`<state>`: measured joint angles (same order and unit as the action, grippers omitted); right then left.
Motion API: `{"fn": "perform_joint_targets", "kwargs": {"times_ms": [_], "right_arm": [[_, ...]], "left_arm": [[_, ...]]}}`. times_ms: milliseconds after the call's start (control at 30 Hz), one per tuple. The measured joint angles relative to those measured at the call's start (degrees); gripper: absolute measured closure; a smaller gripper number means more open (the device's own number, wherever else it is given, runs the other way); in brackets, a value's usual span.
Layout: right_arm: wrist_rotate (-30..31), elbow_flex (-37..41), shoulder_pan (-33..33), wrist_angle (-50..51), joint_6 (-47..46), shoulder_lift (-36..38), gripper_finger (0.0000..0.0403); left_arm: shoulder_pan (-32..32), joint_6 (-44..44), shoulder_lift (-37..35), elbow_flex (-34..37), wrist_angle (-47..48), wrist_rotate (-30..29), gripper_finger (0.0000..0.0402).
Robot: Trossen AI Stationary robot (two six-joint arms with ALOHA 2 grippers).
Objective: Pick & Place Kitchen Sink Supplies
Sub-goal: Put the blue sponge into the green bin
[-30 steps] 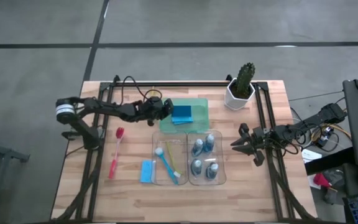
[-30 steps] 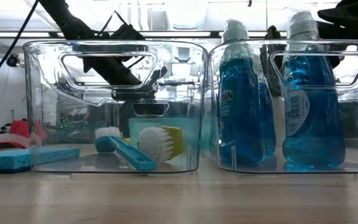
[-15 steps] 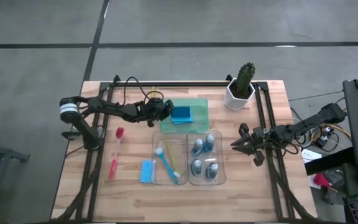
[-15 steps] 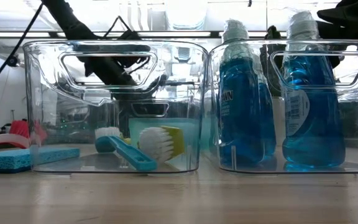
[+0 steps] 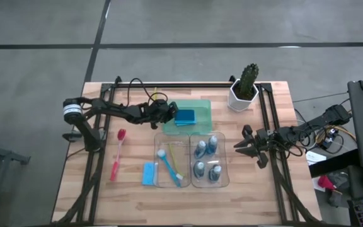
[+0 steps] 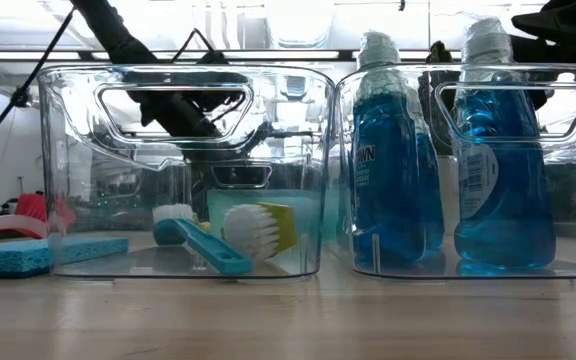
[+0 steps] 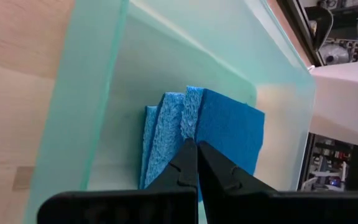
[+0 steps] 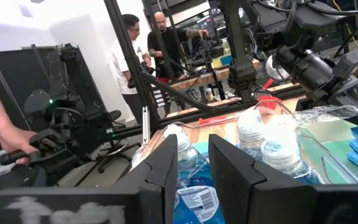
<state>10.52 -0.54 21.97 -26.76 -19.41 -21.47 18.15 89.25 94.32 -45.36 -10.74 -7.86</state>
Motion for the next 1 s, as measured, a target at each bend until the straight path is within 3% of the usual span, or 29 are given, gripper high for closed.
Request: {"fn": "perform_joint_targets", "kwargs": {"times_ms": [400,800,1000], "right_arm": [[0.00,0.00,-0.01,0.00,0.08,0.00,0.0335],[0.00,0.00,0.01,0.00,0.02,0.00,0.0317],[0.00,0.00,0.01,0.00,0.04,0.01,0.0314]], "left_arm": [[0.00,-0.22,0.00,0.02,0.00,3.06,0.0401],[0.20,0.13,-0.02,0.02,-0.83,2.83,0.0401],[0.17,0.46,-0.02,0.14,-0.14,2.15,0.0370]]}}
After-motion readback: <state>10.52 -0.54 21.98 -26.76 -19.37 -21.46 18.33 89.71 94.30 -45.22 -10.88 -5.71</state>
